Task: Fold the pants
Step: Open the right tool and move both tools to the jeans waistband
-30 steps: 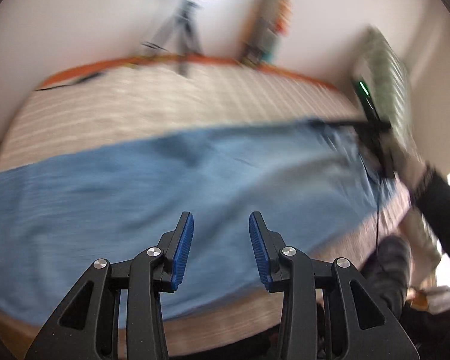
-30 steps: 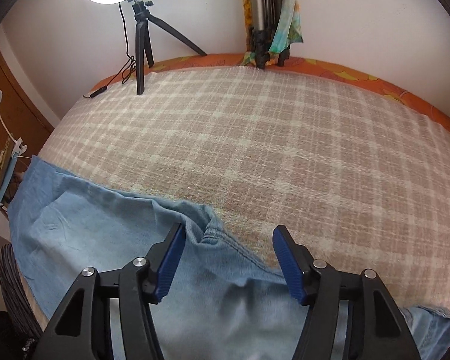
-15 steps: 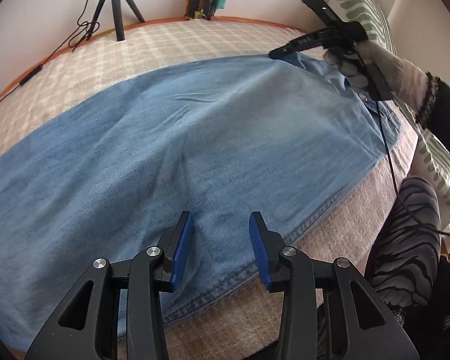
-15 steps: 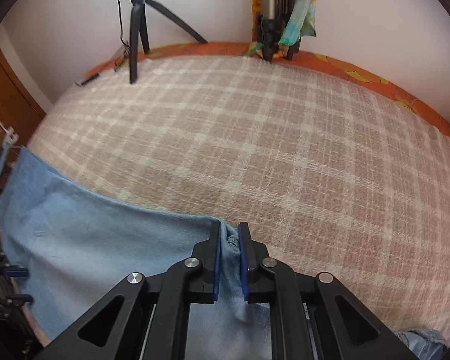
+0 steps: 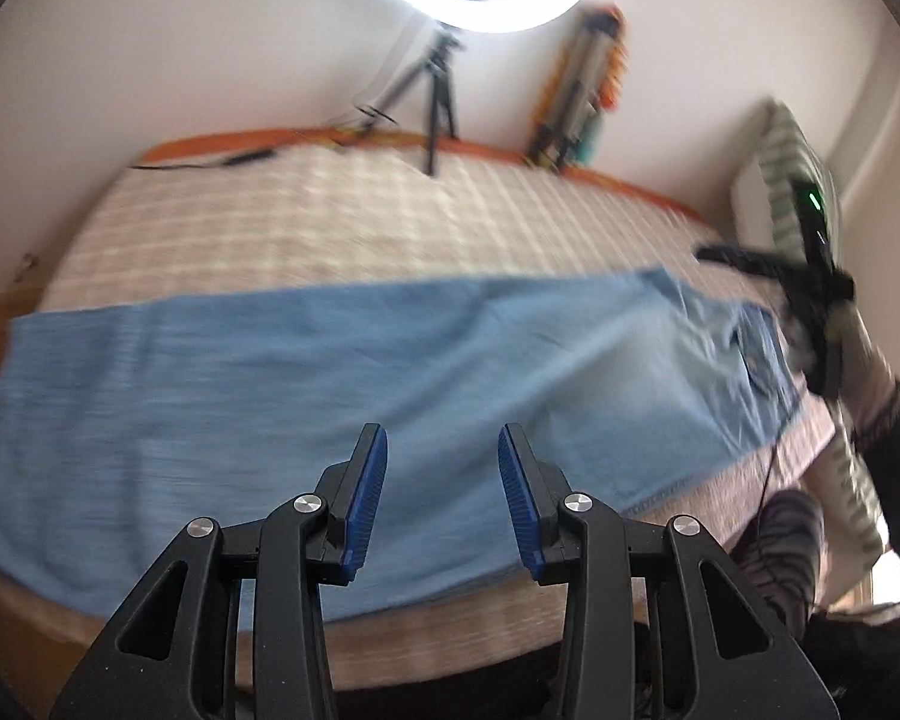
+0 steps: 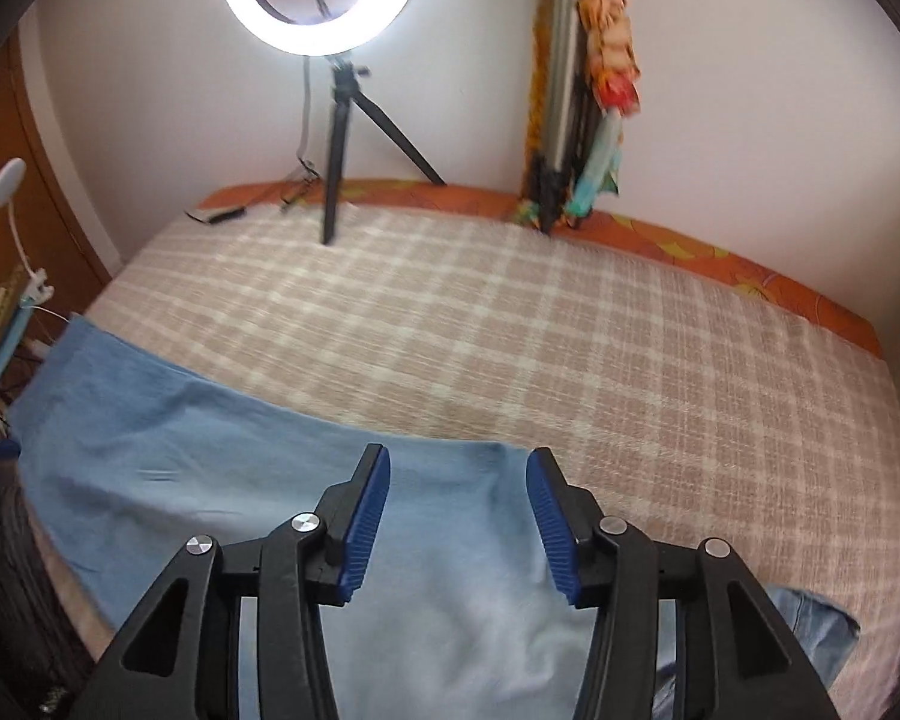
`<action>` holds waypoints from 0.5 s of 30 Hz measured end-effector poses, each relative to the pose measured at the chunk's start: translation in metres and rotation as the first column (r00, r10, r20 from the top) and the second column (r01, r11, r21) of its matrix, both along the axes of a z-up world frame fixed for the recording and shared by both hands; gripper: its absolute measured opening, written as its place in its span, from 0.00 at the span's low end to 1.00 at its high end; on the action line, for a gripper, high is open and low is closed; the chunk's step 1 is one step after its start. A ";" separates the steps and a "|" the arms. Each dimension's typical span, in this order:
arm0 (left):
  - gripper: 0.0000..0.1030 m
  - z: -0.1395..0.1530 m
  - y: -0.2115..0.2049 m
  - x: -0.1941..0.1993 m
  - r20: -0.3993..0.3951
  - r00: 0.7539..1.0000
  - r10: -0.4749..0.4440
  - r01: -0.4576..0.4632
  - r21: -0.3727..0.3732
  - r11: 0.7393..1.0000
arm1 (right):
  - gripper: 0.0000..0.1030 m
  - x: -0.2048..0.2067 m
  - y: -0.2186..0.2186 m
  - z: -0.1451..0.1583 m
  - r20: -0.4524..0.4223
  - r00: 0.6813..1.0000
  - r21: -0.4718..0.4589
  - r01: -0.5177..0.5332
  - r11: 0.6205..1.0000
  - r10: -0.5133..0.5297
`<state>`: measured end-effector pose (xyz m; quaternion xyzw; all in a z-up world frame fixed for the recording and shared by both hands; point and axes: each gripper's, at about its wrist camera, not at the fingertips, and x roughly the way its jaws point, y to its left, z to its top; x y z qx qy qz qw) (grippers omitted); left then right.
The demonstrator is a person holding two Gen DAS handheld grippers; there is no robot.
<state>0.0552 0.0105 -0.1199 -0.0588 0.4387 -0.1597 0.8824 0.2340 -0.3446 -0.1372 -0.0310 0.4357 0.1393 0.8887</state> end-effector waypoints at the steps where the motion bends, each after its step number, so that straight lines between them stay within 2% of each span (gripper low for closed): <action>1: 0.36 0.012 0.018 -0.003 0.016 0.999 0.039 -0.039 -0.011 0.999 | 0.48 -0.007 0.003 0.007 0.010 1.000 0.013 -0.009 1.000 0.009; 5: 0.36 0.043 0.073 -0.012 0.039 0.987 0.153 -0.152 -0.038 0.988 | 0.51 -0.031 0.020 0.033 0.050 0.998 0.053 -0.048 0.997 0.046; 10: 0.36 0.075 0.142 -0.026 0.059 0.966 0.253 -0.254 0.003 0.967 | 0.53 -0.057 0.048 0.055 0.094 0.992 0.102 -0.100 0.990 0.090; 12: 0.36 0.080 0.182 -0.033 0.044 0.946 0.323 -0.323 -0.001 0.946 | 0.53 -0.064 0.063 0.059 0.099 0.988 0.107 -0.125 0.986 0.115; 15: 0.36 0.072 0.231 -0.044 0.005 0.910 0.414 -0.413 -0.021 0.910 | 0.53 -0.071 0.085 0.060 0.104 0.983 0.100 -0.161 0.982 0.150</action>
